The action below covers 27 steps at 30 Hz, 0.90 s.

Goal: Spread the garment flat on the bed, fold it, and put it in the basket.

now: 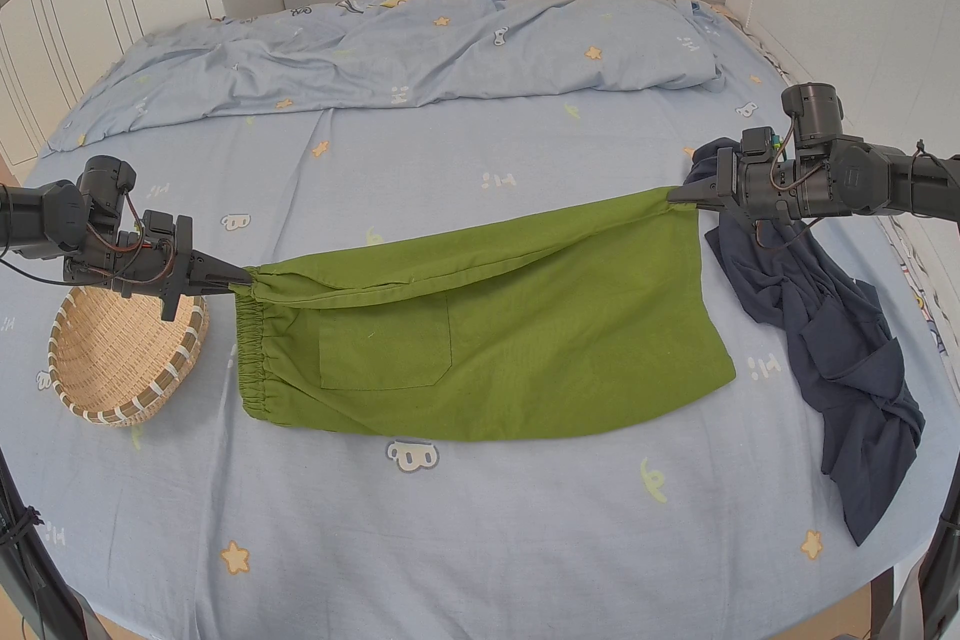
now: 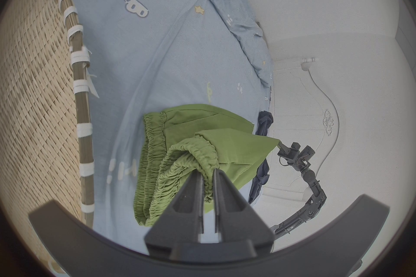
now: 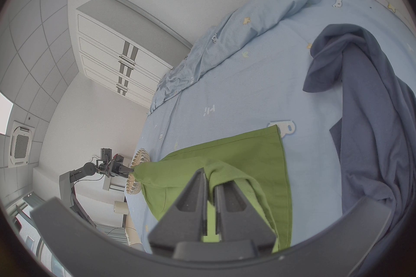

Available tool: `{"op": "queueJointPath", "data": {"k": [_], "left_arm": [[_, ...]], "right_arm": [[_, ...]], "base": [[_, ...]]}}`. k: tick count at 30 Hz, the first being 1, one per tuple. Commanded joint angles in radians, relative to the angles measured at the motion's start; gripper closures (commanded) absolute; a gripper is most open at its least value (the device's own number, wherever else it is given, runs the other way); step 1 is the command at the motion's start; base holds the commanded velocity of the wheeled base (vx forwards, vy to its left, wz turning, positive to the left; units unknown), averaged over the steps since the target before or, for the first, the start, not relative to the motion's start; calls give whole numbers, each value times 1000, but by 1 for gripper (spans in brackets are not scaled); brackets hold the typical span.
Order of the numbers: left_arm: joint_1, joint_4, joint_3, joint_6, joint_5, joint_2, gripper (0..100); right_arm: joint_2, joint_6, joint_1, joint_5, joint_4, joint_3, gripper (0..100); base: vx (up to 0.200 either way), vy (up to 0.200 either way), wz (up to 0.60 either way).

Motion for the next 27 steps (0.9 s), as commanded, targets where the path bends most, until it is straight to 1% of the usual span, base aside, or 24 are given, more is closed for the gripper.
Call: {"op": "queueJointPath", "data": {"k": [1,14,15,16,17,26,27], "left_arm": [[-3,-1,-24,0,1,32,100],[-15,3,-88,-13,2,68,100],[-15,3,-91,-13,2,72,0],[-16,3,-96,-13,2,77,0],[-16,6,-102,-13,2,77,0],[-18,6,-124,-19,2,91,0],[-32,1,-131,-56,1,88,0]], "right_arm": [[18,-1,-13,2,-1,0,100],[26,-1,-7,0,-1,-6,100],[30,-1,-7,0,-1,-8,100],[35,0,-6,0,-1,-9,100],[38,0,-4,0,-1,-12,0],[39,-1,0,0,6,-11,0],[35,-1,3,2,7,-2,0]], "base": [[0,0,0],[0,0,0],[0,0,0],[0,0,0],[0,0,0],[0,0,0],[0,0,0]]}}
